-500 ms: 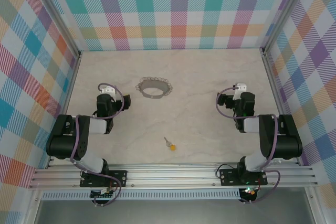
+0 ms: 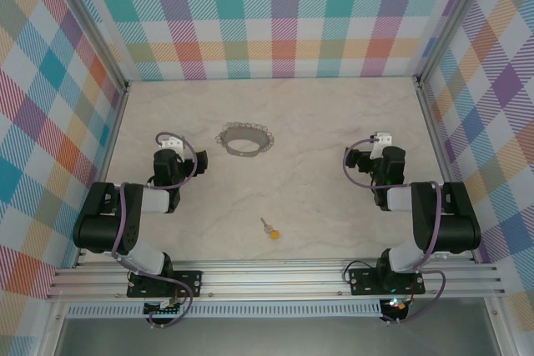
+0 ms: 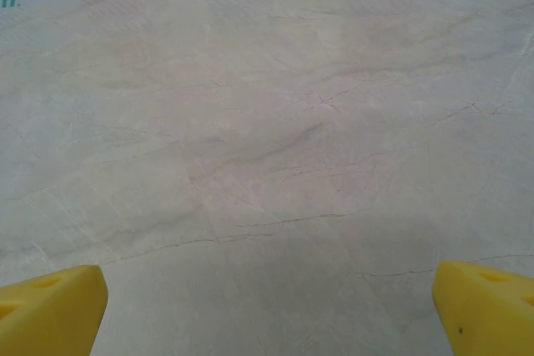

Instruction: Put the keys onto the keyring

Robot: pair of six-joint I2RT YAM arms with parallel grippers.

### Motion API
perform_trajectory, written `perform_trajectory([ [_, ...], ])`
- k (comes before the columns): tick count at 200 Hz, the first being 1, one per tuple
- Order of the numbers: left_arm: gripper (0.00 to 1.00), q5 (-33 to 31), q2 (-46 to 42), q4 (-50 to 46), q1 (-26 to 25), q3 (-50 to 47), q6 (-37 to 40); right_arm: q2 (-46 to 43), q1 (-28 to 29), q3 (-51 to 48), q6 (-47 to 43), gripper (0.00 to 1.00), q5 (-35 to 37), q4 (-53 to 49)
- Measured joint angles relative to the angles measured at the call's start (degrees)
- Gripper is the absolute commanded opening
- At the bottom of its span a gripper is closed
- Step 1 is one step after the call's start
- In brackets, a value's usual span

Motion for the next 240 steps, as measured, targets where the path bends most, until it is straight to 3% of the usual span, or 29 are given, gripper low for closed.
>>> perform_trajectory([
  [96,0.98,0.0,-0.04,-1.46,-0.02,0.46,0.04,-1.55,-0.02,0.52,0.02,1.0,0.0,-3.69],
  [130,0.98,-0.66,-2.75,-13.09,-0.11,7.06,0.2,-12.28,-0.02,5.11,1.46,1.0,-0.07,-16.48],
  [159,0.98,-3.58,-7.1,-27.26,-0.42,15.98,-3.1,-18.14,-0.07,14.21,9.92,1.0,-2.27,-27.89],
  [176,0.98,-4.81,-8.26,-37.13,-0.74,23.23,-7.76,-18.03,-0.26,18.23,14.45,1.0,-8.48,-31.61],
  [198,0.97,-4.22,-9.31,-46.97,-1.95,29.94,-14.36,-15.56,0.76,20.68,19.5,0.89,-17.07,-35.91],
  [240,0.97,1.31,-6.08,-59.23,-10.56,36.0,-22.29,-9.31,11.72,23.71,23.08,0.83,-22.6,-48.37],
])
